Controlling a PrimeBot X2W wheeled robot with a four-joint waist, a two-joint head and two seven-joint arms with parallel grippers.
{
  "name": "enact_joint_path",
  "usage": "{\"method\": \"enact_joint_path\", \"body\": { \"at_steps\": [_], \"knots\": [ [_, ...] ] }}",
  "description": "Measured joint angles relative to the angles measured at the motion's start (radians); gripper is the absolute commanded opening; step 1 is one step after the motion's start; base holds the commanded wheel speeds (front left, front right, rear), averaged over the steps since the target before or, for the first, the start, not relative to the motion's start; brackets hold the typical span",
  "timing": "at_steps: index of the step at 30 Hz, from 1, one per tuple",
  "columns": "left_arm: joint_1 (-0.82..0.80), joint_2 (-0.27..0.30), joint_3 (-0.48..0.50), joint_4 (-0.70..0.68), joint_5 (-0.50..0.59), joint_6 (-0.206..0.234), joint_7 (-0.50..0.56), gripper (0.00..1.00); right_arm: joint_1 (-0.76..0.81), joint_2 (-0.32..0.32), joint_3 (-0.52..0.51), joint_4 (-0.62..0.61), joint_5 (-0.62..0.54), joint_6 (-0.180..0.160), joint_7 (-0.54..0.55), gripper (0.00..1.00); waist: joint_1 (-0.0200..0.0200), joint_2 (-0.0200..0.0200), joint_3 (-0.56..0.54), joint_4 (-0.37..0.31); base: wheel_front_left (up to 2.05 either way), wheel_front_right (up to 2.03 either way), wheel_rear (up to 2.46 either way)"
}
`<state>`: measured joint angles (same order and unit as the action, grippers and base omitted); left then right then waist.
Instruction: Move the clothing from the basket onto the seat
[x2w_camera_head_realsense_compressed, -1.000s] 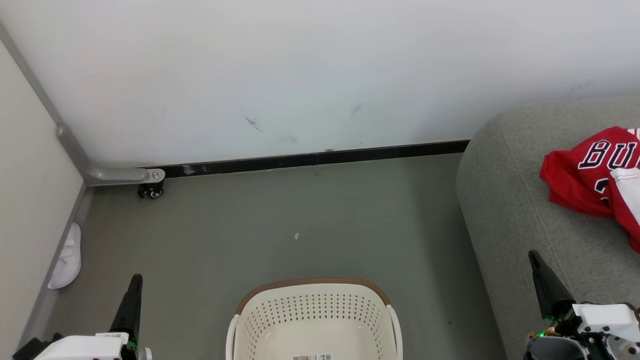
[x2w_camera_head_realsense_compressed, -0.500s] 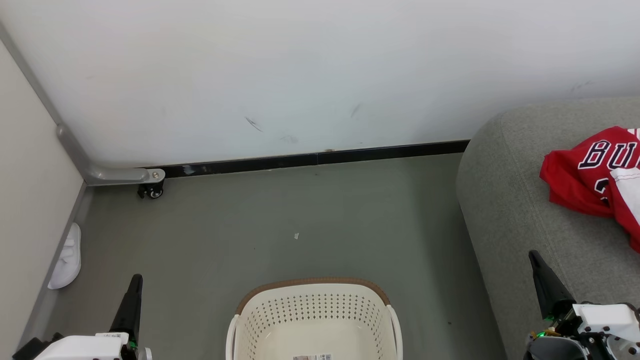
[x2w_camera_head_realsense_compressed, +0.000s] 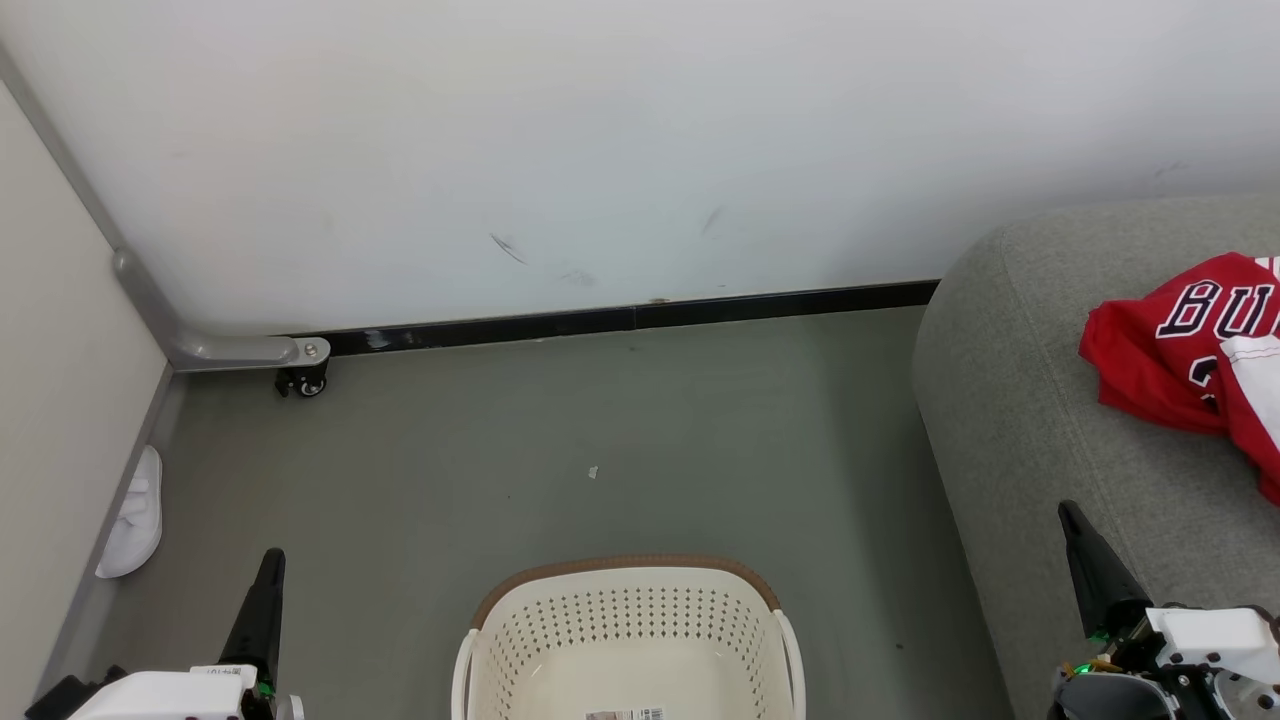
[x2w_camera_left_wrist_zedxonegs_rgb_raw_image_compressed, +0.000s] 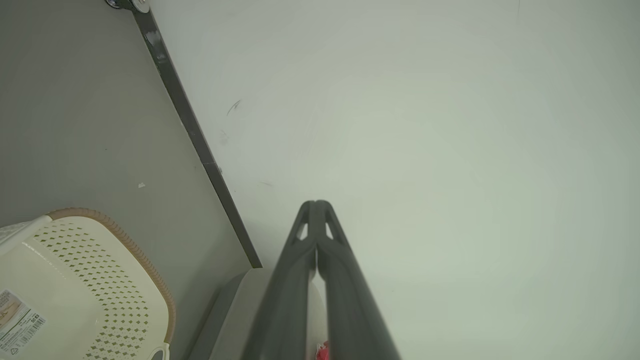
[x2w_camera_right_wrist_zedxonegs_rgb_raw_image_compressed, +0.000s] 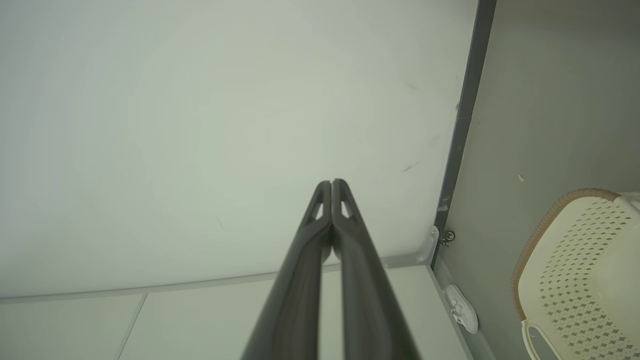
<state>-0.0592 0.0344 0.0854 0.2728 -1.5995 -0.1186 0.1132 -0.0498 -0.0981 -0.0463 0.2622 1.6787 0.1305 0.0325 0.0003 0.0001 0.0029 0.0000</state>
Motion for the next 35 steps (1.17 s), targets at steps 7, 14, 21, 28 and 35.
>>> {"method": "enact_joint_path", "body": {
  "at_steps": [7, 14, 21, 28, 35],
  "knots": [
    [0.0, 0.0, 0.0, 0.0, -0.001, 0.0, 0.0, 0.0, 0.0, 0.0, -0.001, 0.0, 0.0, 0.0, 0.003, 0.0, 0.0, -0.0001, 0.0, 0.0, 0.0, 0.0, 0.0],
    [0.0, 0.0, 0.0, 0.0, -0.001, 0.0, 0.0, 0.0, 0.0, 0.001, -0.002, 0.0, 0.0, 0.0, 0.003, 0.0, 0.0, 0.0, 0.0, 0.0, 0.0, 0.0, 0.0],
    [0.0, 0.0, 0.0, 0.0, -0.001, 0.0, 0.0, 0.0, 0.0, 0.001, -0.003, 0.0, 0.0, 0.0, 0.003, 0.0, -0.0002, 0.0, 0.0, 0.0, 0.0, 0.0, 0.0],
    [0.0, 0.0, 0.0, 0.0, -0.001, 0.0, 0.0, 0.0, 0.0, 0.001, -0.003, 0.0, 0.0, 0.0, 0.003, 0.0, -0.0001, 0.0, 0.0, 0.0, 0.0, 0.0, 0.0],
    [0.0, 0.0, 0.0, 0.0, -0.001, 0.0, 0.0, 0.0, 0.0, 0.002, -0.004, 0.001, 0.0, 0.0, 0.004, 0.0, -0.0001, 0.0, 0.0, 0.0, 0.0, 0.0, 0.0]
  ]
}}
